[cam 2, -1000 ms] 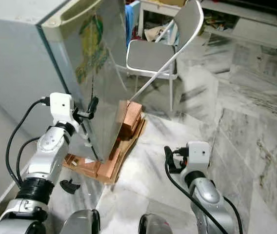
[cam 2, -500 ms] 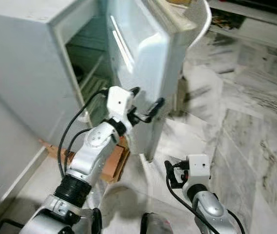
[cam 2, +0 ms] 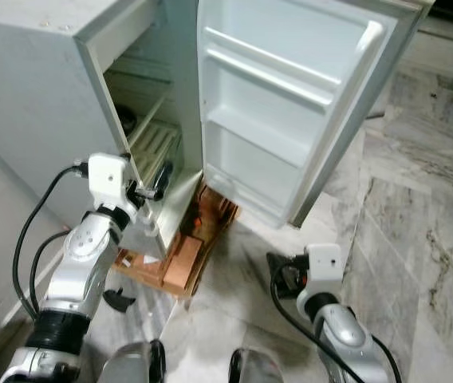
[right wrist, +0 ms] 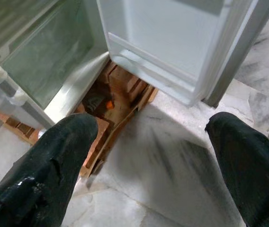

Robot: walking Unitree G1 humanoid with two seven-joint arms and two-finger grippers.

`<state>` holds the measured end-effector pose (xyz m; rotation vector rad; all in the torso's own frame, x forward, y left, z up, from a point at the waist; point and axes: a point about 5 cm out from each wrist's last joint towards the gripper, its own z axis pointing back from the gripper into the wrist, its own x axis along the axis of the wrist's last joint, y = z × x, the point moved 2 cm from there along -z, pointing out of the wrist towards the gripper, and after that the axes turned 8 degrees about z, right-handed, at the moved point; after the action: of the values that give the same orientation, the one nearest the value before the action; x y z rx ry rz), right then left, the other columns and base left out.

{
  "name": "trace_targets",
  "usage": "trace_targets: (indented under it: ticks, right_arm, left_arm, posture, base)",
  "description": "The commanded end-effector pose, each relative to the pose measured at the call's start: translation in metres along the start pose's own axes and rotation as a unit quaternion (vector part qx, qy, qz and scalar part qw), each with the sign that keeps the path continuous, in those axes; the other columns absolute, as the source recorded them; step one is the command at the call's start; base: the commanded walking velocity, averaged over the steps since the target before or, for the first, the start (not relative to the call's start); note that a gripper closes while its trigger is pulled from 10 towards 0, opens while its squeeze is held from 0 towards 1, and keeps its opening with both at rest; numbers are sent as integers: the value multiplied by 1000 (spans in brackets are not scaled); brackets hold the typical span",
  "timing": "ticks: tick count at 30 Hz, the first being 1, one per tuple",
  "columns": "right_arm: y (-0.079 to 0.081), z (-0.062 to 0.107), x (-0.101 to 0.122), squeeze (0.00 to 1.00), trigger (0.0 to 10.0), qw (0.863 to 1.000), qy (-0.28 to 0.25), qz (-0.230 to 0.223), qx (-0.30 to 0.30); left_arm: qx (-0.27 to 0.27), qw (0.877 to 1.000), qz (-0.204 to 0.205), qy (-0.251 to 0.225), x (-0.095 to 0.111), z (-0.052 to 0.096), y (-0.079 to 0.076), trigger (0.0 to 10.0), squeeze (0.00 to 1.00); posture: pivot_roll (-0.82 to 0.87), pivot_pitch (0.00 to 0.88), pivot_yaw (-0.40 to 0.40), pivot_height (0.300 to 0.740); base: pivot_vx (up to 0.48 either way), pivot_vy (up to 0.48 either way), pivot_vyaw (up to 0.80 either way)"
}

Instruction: Restocking fridge

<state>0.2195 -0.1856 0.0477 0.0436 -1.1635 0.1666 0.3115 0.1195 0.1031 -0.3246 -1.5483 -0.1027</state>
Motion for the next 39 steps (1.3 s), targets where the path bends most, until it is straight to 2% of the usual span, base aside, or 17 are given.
trace_targets:
  ticks: [1,2,3,6,11,16,20,28,39]
  right_arm:
    - [-8,1,-3,0,10000,1000,6,-11,-15]
    - [-8,1,-3,0,10000,1000,4,-15,-15]
    - [-9,-3,3,0,10000,1000,-6,1,-15]
    - [-8,-7,9,0,10000,1000,-14,13,-15]
    - [-3,-19,27,0,10000,997,-40,62,-34]
    - [-6,-25,39,0,10000,995,-71,30,-55]
    - [-7,-27,36,0,10000,996,-62,13,-62]
    - [-7,-32,39,0,10000,995,-74,19,-66]
    - [-5,-31,36,0,10000,995,-78,19,-62]
  left_arm:
    - [2,1000,-9,0,2,6,-2,10000,0]
    - [5,1000,-8,3,1,9,-1,10000,0]
    - [10,1000,-9,1,4,17,-3,10000,0]
    - [11,1000,-8,-2,9,20,-5,10000,0]
    - [13,1000,-4,1,9,28,-9,10000,0]
    - [18,1000,1,14,8,30,-9,10000,0]
    - [10,1000,2,21,5,30,-11,10000,0]
    - [-19,999,-6,33,0,29,-17,10000,0]
    - [-24,999,-2,33,-2,25,-22,10000,0]
  posture:
    - [28,105,-30,740]
    - [28,105,-30,740]
    - [62,121,-26,740]
    - [67,133,-24,740]
    - [60,128,-30,740]
    - [38,110,-24,740]
    - [29,98,-24,740]
    - [16,84,-31,740]
    - [0,72,-38,740]
  base:
    - [289,-379,0]
    - [289,-379,0]
    - [296,-375,0]
    - [296,-375,0]
    - [320,-353,0]
    - [315,-358,0]
    - [318,-356,-348]
    - [320,-354,-800]
    - [321,-353,-800]
